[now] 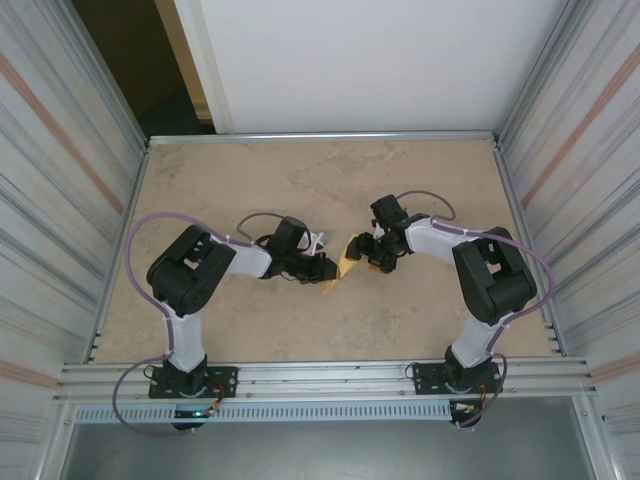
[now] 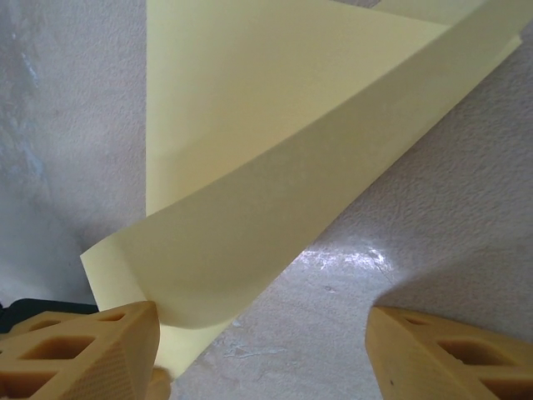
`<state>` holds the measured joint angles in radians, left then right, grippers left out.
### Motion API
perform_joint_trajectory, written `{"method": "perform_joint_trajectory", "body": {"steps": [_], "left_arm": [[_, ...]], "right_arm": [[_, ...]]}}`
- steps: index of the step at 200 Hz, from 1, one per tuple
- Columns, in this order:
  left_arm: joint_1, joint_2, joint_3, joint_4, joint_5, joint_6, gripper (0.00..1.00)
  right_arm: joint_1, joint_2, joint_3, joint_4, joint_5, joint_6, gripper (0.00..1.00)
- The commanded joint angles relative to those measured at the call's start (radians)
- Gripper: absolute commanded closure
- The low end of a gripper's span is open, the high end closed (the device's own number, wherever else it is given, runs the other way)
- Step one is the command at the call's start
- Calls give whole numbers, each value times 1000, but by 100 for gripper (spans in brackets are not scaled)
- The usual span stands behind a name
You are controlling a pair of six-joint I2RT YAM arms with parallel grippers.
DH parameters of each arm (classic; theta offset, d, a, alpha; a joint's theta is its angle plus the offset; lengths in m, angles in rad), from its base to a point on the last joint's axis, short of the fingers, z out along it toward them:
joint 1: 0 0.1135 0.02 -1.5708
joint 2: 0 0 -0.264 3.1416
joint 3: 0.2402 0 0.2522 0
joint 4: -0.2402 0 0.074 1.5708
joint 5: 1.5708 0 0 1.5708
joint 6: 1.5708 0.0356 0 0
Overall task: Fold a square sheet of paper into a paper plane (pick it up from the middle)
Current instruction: Fold the wing for the fifth time at the center of the table.
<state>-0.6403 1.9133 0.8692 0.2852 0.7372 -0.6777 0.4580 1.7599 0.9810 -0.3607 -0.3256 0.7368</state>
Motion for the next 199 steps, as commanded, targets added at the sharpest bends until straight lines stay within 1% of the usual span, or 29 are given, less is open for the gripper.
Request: {"method": "perform_joint_trajectory", "body": {"steps": [1,18,30,68,91,99,118,134,162,199], "left_arm": [[6,-62,-13,-35,-7,23,80],[6,-90,-19,-42,-16,29,74],[6,-108,-20,-63,-33,41,73],[-1,-154,-29,-159,-128,92,66],[-34,-170,-8,-243,-205,136,61],[-44,-172,0,-265,-229,146,60],[-49,-175,-3,-262,-243,144,58],[-60,-164,17,-292,-260,165,57],[-70,-142,27,-293,-247,170,57],[-70,-114,32,-320,-270,172,63]], "right_arm": [[21,133,-26,55,86,15,32],[22,147,-16,41,93,18,32],[22,154,-9,32,95,19,31],[25,168,0,17,108,23,31],[27,175,4,13,109,28,31],[26,178,5,13,108,29,31],[27,183,5,12,107,32,32],[28,189,6,11,106,34,32],[29,198,11,5,106,43,32],[27,219,20,-11,108,52,32]]}}
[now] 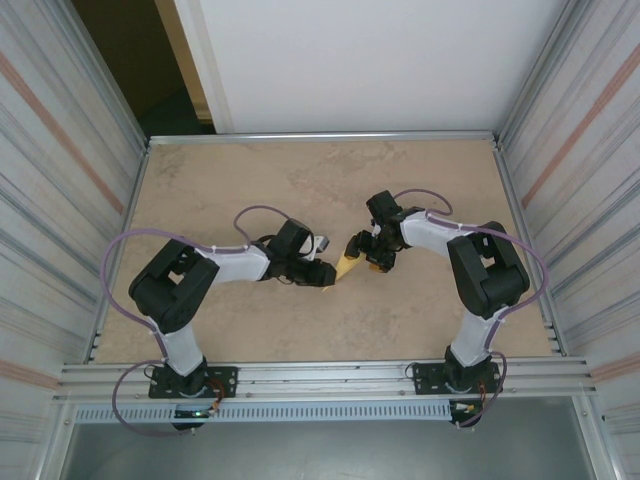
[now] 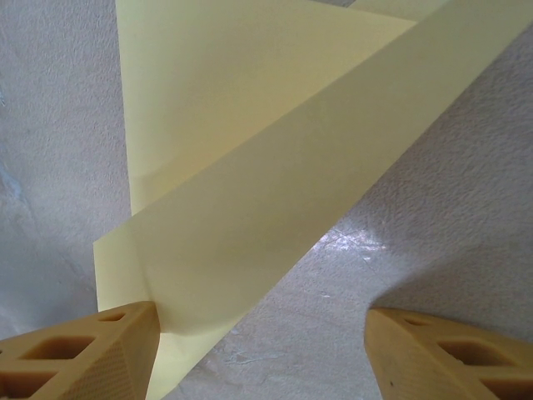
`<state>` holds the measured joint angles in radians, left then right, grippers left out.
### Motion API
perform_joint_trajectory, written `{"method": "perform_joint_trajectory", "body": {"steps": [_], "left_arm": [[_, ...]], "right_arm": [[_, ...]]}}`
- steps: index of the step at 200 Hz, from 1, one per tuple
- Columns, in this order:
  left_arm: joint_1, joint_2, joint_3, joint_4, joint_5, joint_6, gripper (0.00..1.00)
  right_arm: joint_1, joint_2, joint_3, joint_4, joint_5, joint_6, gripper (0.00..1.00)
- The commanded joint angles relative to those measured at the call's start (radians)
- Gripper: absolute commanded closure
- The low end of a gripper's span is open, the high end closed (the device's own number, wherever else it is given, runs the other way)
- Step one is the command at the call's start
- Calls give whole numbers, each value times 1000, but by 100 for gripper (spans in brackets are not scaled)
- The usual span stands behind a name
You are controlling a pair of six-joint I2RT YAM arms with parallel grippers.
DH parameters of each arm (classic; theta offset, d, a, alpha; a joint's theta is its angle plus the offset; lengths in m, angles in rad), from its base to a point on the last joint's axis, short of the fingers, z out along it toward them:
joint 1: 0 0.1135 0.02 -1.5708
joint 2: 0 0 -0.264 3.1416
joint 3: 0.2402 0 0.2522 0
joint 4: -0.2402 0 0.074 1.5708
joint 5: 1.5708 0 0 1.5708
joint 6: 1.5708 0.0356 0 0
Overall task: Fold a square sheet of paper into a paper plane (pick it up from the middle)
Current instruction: Fold the wing for the fifth time at the center of the table.
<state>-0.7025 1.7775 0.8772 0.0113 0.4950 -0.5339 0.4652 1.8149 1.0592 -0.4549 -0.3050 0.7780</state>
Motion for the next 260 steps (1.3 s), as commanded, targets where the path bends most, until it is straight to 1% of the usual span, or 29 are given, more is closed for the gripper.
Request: {"method": "perform_joint_trajectory", "body": {"steps": [1,56,122,208,233,260], "left_arm": [[-7,22,25,-47,-28,29,63],[-8,51,29,-75,-47,28,72],[-6,79,29,-90,-63,2,78],[-6,115,40,-120,-66,-13,79],[-6,126,46,-138,-70,-14,80],[-6,132,49,-148,-75,-12,80]], "right_arm": [[20,164,-58,84,87,11,32],[21,182,-49,74,86,11,32],[26,211,-32,64,89,4,30],[35,244,-15,45,105,-3,31],[32,187,-15,42,90,-18,31],[17,54,-26,63,47,-39,31]]}}
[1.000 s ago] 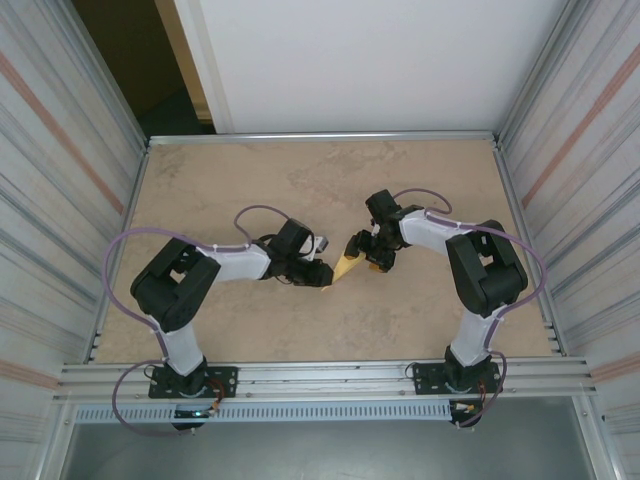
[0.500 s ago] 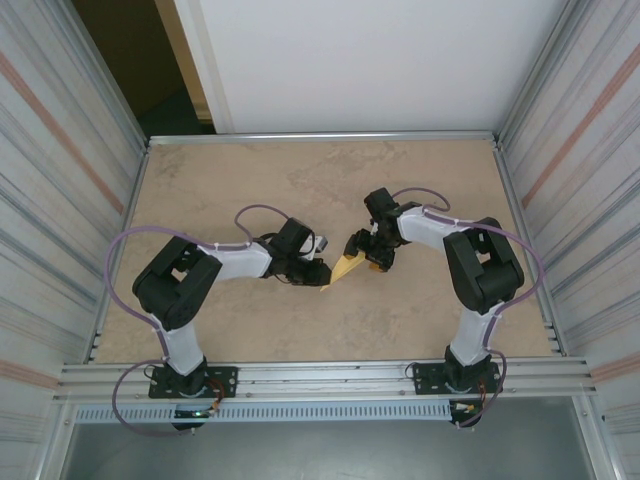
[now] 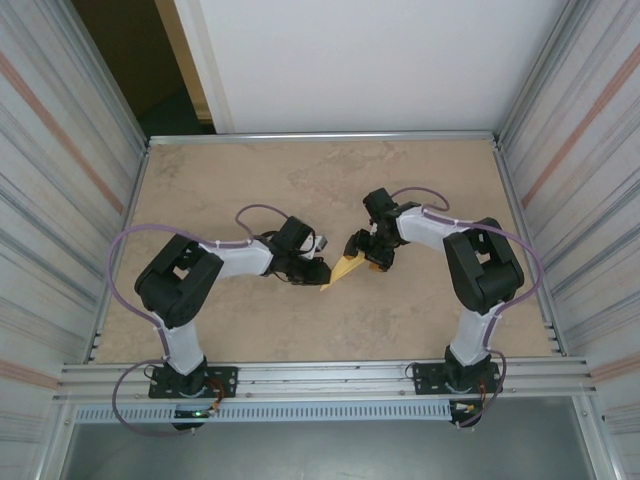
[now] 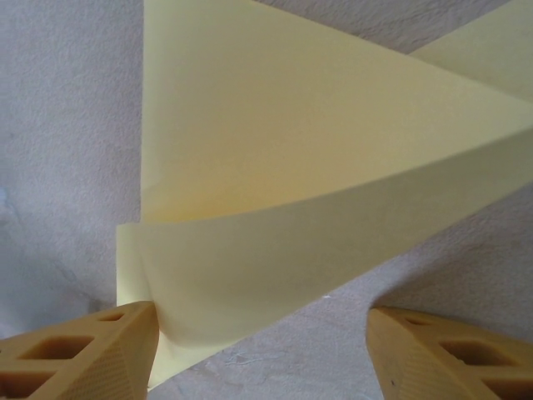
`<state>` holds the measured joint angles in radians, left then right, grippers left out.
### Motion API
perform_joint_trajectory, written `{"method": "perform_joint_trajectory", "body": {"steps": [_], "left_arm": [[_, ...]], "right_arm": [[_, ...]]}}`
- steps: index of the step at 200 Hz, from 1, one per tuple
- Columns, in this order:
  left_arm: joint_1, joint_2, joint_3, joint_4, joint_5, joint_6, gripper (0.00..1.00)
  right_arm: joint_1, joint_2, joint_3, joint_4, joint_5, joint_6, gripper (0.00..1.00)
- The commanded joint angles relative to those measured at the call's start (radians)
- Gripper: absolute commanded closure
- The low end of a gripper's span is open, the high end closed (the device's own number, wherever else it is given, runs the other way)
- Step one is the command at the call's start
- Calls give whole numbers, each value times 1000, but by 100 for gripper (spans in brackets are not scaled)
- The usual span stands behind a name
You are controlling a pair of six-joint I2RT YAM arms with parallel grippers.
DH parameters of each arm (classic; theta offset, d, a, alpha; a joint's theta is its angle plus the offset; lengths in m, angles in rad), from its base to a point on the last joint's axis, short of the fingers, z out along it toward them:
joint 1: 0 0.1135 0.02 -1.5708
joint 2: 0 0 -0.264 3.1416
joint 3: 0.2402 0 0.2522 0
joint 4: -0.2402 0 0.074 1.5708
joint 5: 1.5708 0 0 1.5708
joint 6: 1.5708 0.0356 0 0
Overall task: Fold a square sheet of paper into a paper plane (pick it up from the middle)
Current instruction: Fold the wing for the fifth time at the center of the table.
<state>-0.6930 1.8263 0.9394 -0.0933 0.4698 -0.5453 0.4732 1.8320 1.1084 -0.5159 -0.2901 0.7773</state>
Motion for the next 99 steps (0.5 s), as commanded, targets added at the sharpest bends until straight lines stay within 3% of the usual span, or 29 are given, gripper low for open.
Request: {"method": "perform_joint_trajectory", "body": {"steps": [1,69,86,99], "left_arm": [[-16,84,-12,-43,-50,-1,80],[-17,92,-8,-60,-58,1,80],[-17,93,-7,-60,-57,2,80],[-18,94,-6,-61,-60,1,80]], "right_arm": [[9,34,-77,125,31,-40,30],[-19,-335,-225,192,-22,-71,27],[-2,-381,-265,245,-53,-80,31],[26,-385,-270,287,-81,-82,39]]}}
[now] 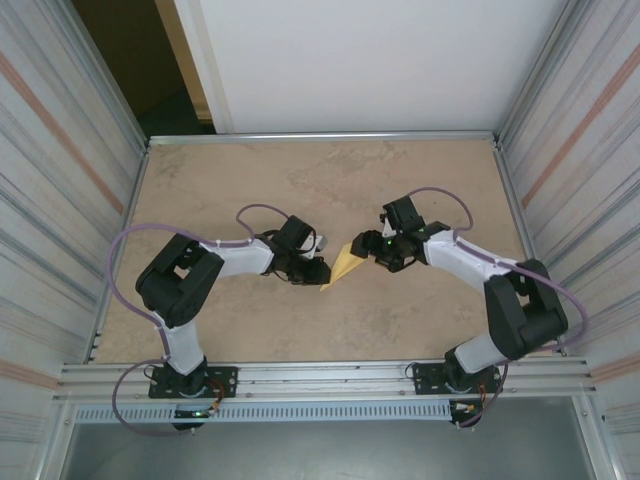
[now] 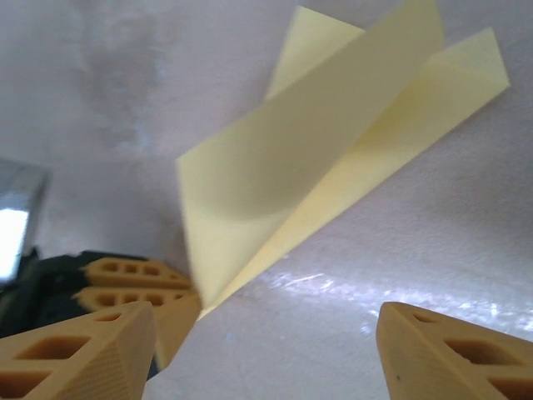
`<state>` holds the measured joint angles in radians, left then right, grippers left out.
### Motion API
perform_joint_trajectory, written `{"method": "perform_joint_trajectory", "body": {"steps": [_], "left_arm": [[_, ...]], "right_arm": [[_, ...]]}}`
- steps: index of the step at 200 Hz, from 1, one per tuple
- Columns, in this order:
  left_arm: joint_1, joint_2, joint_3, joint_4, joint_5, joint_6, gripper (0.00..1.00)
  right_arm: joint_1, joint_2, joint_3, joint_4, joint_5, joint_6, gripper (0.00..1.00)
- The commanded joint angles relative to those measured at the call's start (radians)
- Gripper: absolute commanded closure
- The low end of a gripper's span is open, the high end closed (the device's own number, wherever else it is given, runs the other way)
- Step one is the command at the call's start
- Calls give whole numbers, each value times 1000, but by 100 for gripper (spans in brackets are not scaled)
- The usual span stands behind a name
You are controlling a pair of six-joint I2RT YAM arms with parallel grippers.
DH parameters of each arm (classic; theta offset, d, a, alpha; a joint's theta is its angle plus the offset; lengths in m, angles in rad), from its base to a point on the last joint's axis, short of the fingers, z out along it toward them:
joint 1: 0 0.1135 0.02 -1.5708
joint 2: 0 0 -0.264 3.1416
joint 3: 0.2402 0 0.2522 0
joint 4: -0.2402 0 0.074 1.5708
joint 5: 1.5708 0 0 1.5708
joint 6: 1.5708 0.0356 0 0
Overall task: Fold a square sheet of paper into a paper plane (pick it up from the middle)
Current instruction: Fold the wing for the fifth time at the center of the table.
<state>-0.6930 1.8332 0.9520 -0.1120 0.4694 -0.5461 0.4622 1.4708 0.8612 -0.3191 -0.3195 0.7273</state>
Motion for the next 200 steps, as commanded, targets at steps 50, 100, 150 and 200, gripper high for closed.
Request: {"method": "perform_joint_trajectory", "body": {"steps": [50,100,150,200], "left_arm": [[-18,89,-17,-43,-62,-2,80],[-21,86,-18,-47,-63,-3,81],[-22,92,-14,-49,-60,-2,81],[-20,94,-11,-51,-58,-2,82]], "right_arm": [[119,148,70,195,-105,19,71],[120,265,119,174,-71,42,83],[103,300,104,149,-47,40,84],[90,327,102,152,-51,33,84]]}}
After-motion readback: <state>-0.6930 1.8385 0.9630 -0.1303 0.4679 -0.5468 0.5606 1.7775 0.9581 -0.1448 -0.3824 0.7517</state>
